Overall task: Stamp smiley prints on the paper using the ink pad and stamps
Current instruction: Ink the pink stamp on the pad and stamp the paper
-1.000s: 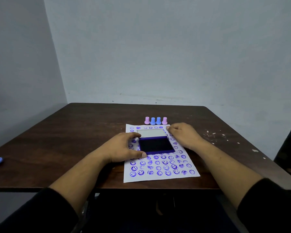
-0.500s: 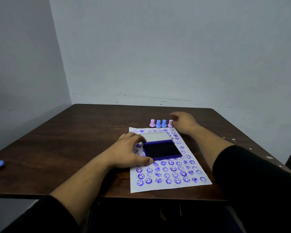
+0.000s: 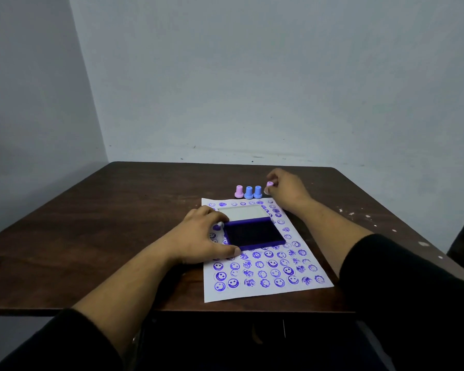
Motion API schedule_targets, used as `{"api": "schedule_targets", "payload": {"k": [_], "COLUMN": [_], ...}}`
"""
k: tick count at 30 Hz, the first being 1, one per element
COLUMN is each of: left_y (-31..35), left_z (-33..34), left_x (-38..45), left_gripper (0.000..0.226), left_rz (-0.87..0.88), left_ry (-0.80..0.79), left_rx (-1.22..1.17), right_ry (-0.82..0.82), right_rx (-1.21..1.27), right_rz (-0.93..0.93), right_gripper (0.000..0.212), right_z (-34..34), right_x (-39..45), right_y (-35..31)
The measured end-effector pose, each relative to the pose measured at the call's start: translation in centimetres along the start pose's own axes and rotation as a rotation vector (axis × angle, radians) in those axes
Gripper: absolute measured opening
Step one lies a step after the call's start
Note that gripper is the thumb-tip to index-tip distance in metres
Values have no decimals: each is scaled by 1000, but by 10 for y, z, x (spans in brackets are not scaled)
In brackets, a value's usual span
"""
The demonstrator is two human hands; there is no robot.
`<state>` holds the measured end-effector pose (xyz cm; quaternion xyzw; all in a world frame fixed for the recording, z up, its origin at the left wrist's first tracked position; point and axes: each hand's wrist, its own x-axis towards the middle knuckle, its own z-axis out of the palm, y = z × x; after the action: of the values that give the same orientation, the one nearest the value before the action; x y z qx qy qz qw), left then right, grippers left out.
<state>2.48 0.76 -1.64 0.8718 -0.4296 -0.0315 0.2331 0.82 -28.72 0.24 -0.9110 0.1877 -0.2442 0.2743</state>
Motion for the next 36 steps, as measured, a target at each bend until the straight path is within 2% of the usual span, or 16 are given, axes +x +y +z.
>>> {"api": "schedule_targets", "payload": {"k": [2, 8, 12, 14, 19, 26, 29, 36], "left_y": [0, 2, 3, 3, 1, -11, -22, -46], "left_z": [1, 0, 0, 0, -2, -16, -29, -60], "left_x": [-1, -1, -2, -2, -1, -5, -10, -14], "left_gripper": [84, 81, 80, 82, 85, 85, 81, 89], "left_rz": [1, -25, -33, -33, -36, -45, -59, -161], "left_ry": [6, 12, 15, 14, -1, -6, -42, -135], "left_rx": [-2, -29, -36, -31, -31, 29, 73, 106], "right_ry": [24, 34, -139, -202, -178, -183, -203, -239], "right_rx": [96, 462, 570, 564, 463, 416, 413, 442], "right_rz": [6, 43, 54, 57, 45, 1, 7, -17], "right_gripper": [17, 20, 21, 21, 23, 28, 29, 31], "right_z": [-8, -44, -58, -55, -45, -45, -53, -58], "right_x": [-15, -86, -143, -168, -197, -199, -196, -196], "right_y": [-4, -24, -31, -30, -21, -14, -8, -2]}}
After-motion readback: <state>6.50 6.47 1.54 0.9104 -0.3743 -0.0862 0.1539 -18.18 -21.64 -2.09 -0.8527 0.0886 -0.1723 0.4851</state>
